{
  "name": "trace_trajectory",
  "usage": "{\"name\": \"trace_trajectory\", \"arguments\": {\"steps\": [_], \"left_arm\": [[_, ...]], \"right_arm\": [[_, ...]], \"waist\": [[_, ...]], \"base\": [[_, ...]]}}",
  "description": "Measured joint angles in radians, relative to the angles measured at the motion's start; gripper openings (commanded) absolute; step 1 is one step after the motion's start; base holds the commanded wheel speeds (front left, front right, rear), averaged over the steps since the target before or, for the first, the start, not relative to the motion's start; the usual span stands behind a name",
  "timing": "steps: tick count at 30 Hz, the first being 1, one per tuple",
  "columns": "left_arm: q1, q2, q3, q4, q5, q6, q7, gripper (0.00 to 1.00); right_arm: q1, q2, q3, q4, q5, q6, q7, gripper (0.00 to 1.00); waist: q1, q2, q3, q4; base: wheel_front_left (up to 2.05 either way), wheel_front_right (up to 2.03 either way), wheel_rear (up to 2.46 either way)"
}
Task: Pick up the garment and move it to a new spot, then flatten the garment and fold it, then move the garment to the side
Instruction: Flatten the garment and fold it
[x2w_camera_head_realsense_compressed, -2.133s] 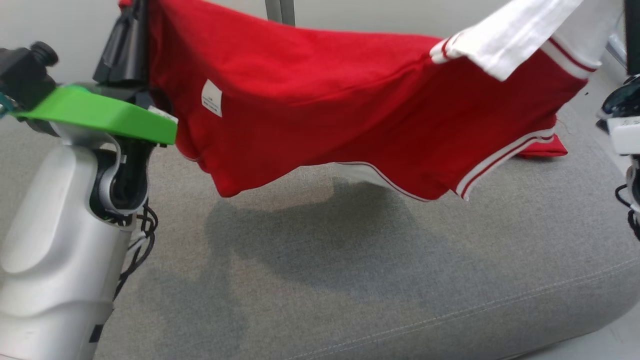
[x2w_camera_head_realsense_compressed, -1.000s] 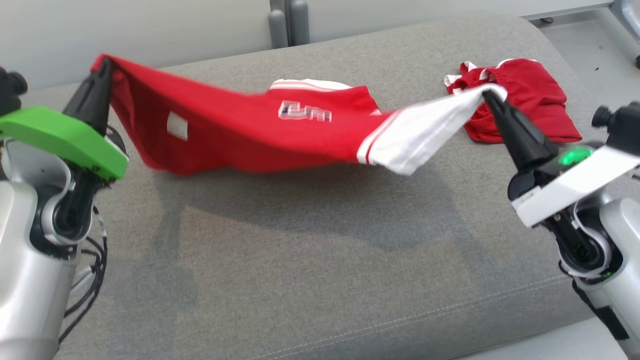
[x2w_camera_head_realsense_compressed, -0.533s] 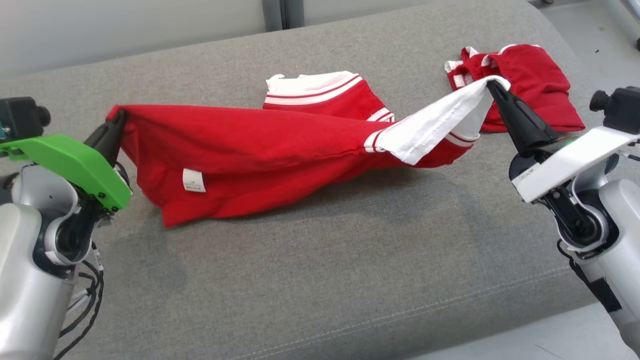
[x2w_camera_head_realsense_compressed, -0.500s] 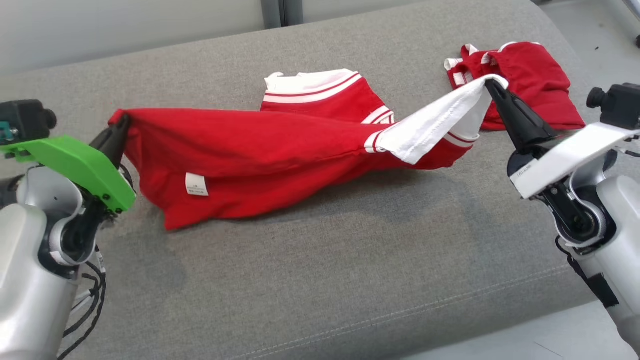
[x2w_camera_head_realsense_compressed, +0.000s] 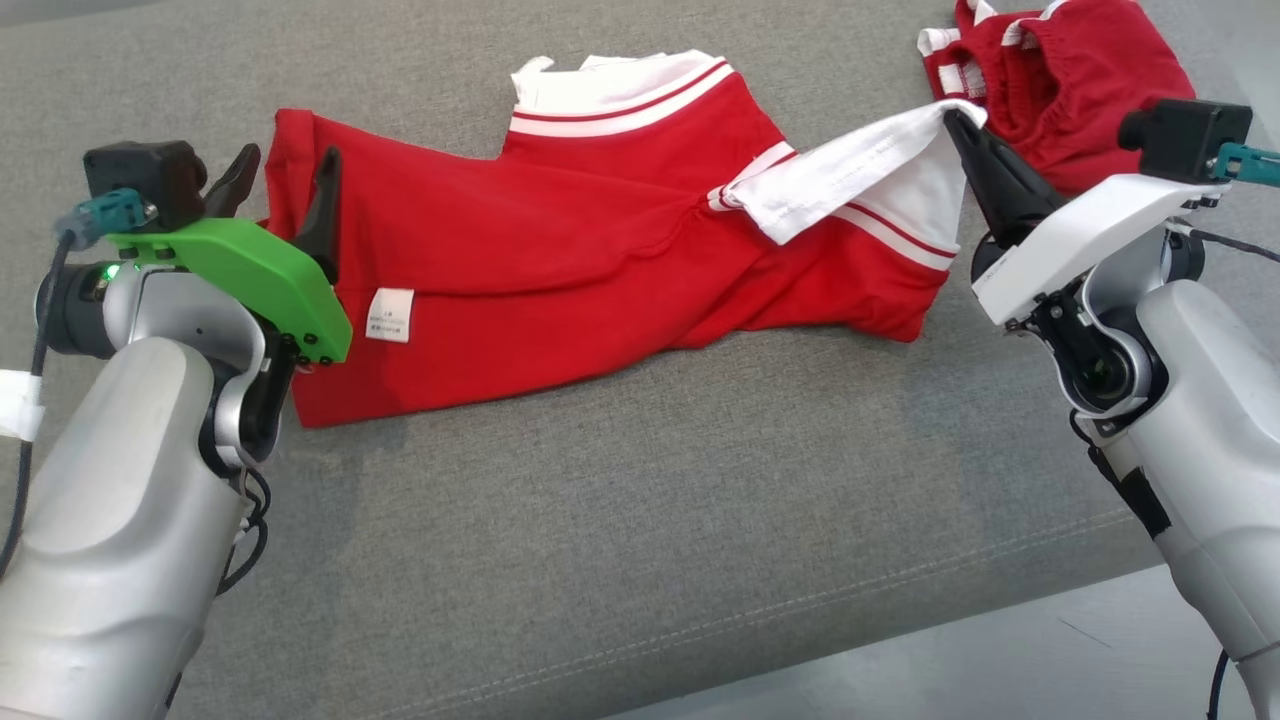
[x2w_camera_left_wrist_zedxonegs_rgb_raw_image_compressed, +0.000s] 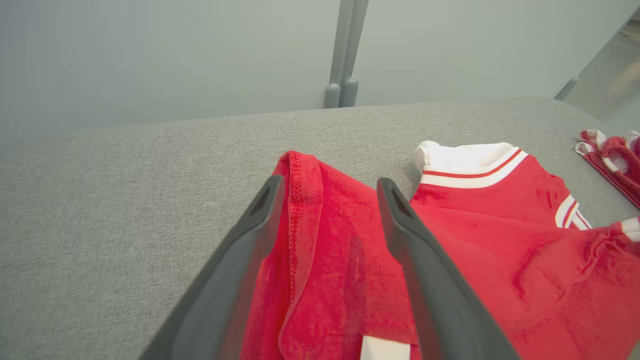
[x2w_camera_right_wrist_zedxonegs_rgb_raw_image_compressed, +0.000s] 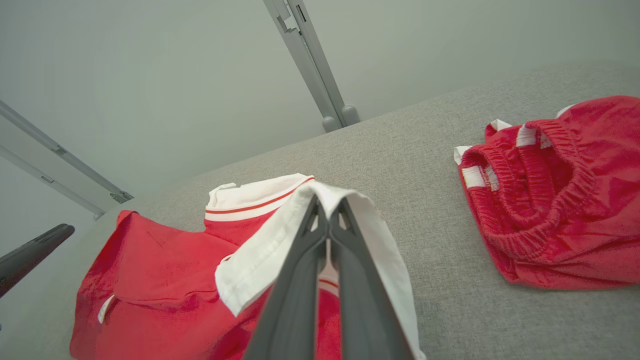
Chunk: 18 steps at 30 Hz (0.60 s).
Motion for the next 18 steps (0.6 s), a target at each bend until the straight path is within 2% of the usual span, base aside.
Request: {"name": "trace_trajectory", "arguments": {"steps": [8,12,18], "left_arm": [[0.003,-0.002,-0.054,0.019,0.052,-0.004,-0.082,1.00],[0.035,0.001,-0.107,0.038,0.064,-0.035,-0.078,1.00],[0.072,0.007,-0.126,0.112,0.083,-0.036,-0.071,1.00]], "right_arm": [[0.000,0.023,0.005,0.069,-0.005,0.024,-0.055,0.00],[-0.001,0.025,0.005,0.085,-0.005,0.030,-0.082,0.00],[-0.011,0.056,0.026,0.109,-0.005,0.045,-0.104,0.00]], "waist": [[0.0000,0.0000,0.016,0.039],[0.0000,0.0000,0.016,0.061],[0.0000,0.0000,0.032,0.077]], "base": [[0.00,0.00,0.00],[0.00,0.00,0.00],[0.00,0.00,0.00]]}}
